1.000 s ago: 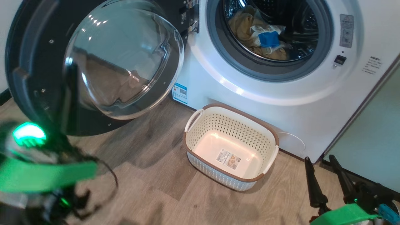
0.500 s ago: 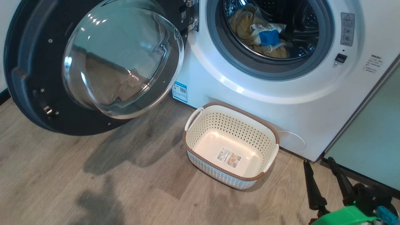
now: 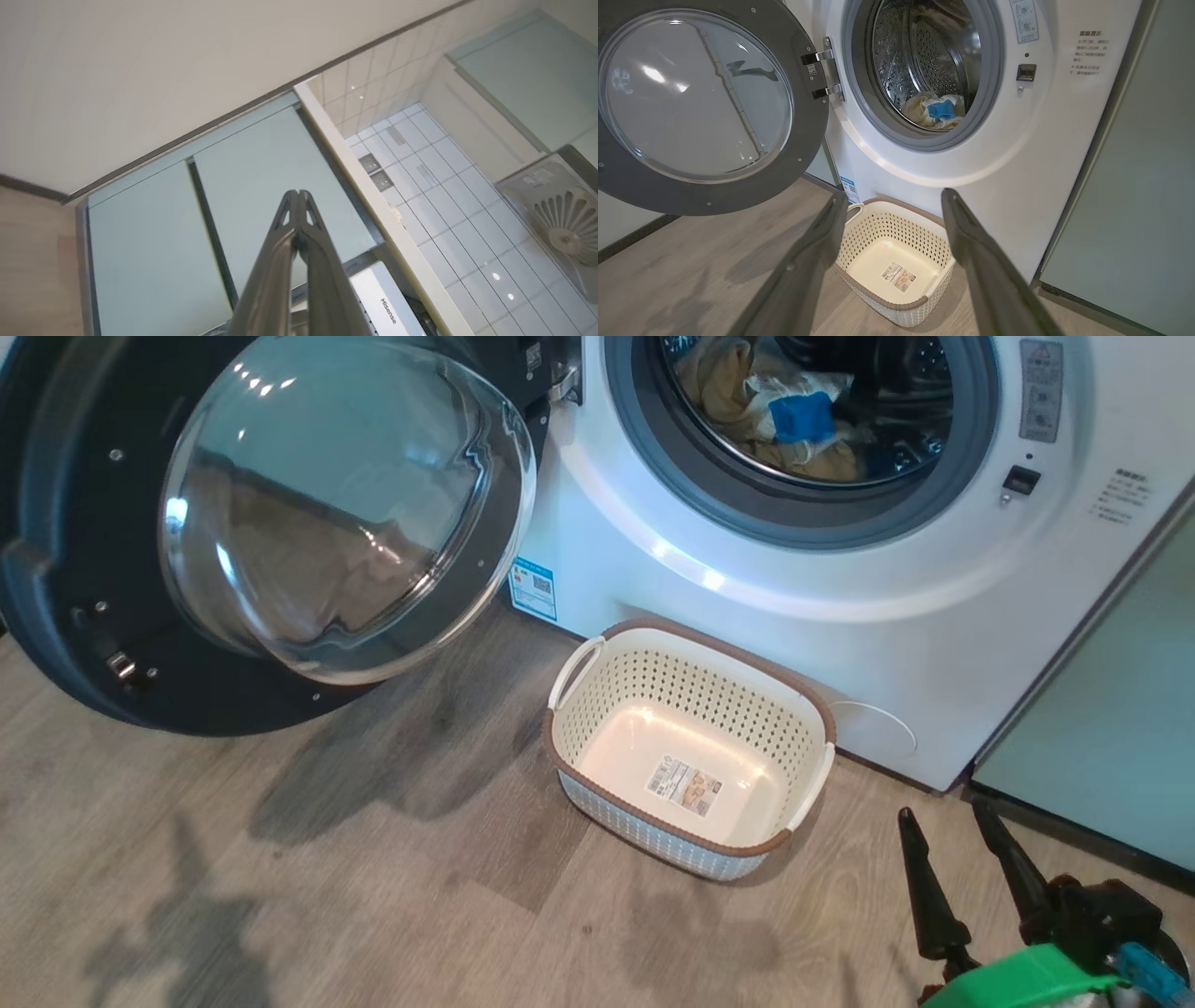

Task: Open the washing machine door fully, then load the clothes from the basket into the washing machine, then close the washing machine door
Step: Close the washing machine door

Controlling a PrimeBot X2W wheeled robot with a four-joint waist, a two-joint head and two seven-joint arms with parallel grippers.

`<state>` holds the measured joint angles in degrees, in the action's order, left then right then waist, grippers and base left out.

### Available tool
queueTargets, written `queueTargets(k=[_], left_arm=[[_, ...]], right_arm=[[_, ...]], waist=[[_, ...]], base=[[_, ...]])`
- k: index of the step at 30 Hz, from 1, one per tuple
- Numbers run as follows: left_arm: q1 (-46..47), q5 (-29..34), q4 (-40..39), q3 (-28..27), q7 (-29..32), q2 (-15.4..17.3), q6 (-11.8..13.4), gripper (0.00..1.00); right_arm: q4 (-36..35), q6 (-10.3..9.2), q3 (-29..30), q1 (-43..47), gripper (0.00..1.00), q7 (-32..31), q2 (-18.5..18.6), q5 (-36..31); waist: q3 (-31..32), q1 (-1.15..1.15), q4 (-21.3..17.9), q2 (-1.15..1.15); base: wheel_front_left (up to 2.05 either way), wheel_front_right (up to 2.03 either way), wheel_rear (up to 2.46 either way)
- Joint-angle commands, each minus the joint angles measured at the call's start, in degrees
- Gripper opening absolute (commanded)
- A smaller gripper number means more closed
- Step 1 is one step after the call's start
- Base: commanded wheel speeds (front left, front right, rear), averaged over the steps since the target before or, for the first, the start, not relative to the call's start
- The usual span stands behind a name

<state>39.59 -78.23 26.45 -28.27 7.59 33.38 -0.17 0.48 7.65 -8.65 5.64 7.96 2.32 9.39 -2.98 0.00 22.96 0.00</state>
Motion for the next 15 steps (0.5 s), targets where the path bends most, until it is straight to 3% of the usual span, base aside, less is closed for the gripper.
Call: queueTargets(k=[1,7,15], left_arm=[[2.2,-1.3,1.2,-2.4,0.9,3.4,-0.7,0.00],[1.3,-5.6,10.9,-6.3,2.6,2.8,-1.1,0.00],[0.1,-6.8,16.5,-6.8,5.3,3.0,-3.0,0.00]], right_arm=[[-2.3,-0.16,-1.1,-2.1,1.00,-0.1,0.6,-0.7],[-3.5,-0.16,-1.4,-2.6,1.00,-1.2,1.2,-1.2],[-5.4,-0.16,-1.3,-3.2,1.00,-2.7,2.4,-1.3]], waist=[[-0.5,0.00,-0.2,0.00],[-2.3,0.00,-0.8,0.00],[-4.4,0.00,-1.4,0.00]], base=[[0.00,0.00,0.00],[0.00,0.00,0.00],[0.00,0.00,0.00]])
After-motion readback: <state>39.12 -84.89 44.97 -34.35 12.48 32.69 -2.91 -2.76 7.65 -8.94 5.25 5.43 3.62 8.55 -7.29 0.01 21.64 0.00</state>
